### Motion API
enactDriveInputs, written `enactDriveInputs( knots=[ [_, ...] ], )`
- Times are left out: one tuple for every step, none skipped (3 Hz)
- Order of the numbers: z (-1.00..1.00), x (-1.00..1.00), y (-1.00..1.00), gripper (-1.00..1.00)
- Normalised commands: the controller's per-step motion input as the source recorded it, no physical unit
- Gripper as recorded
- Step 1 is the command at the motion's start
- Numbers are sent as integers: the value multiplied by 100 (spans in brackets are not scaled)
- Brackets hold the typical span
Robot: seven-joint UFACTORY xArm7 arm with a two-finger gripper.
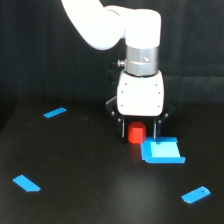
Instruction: Pick up the red object from the table
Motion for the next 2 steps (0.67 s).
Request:
enactDriveInputs(
  knots=[
    [-30,-4,2,-94],
    [-17,-3,-2,-100]
  ],
)
